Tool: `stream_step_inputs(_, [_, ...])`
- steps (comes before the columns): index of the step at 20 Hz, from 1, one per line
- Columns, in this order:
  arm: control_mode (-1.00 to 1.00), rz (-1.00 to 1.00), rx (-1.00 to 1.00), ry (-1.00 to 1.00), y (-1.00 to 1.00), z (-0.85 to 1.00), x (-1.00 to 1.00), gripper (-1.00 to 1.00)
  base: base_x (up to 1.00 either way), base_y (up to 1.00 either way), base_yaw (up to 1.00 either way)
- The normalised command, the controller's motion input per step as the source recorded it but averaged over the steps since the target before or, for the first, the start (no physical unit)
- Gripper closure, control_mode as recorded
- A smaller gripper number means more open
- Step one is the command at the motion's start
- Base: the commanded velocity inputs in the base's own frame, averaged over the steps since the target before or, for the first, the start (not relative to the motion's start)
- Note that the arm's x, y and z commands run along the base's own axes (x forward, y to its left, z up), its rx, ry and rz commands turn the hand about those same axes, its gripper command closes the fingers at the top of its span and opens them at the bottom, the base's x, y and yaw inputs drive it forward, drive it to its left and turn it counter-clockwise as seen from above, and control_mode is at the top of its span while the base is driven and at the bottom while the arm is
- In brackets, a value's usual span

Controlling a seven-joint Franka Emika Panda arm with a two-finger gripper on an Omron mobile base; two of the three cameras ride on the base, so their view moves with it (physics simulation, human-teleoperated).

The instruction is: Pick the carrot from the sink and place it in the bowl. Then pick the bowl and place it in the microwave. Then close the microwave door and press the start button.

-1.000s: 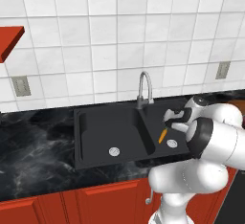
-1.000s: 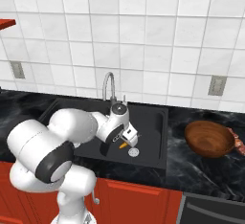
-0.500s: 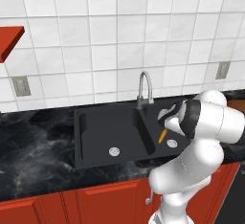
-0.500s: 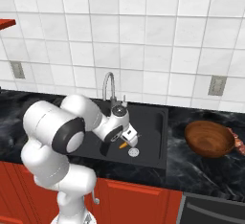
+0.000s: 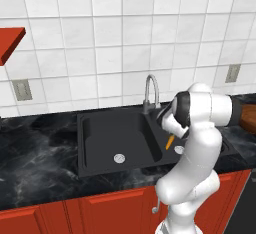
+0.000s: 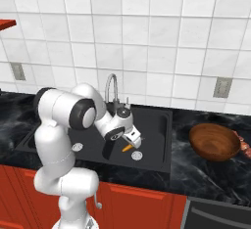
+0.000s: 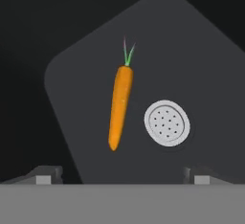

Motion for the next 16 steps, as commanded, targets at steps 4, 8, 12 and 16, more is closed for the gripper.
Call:
stream_step_inputs(4, [-1.0,0.0,0.0,0.06,-0.01,-0.3,0.21,-1.0,0.0,0.0,0.0])
stream_step_inputs(8, [-1.0,0.0,0.01,0.03,-0.13,-0.37,0.04,-1.0,0.0,0.0,0.0])
stream_step_inputs(12, [-1.0,0.0,0.01,0.03,-0.06,-0.21,0.3,-1.0,0.0,0.0,0.0])
stream_step_inputs(16, [-1.0,0.0,0.0,0.03,-0.04,-0.03,0.49,-1.0,0.0,0.0,0.0])
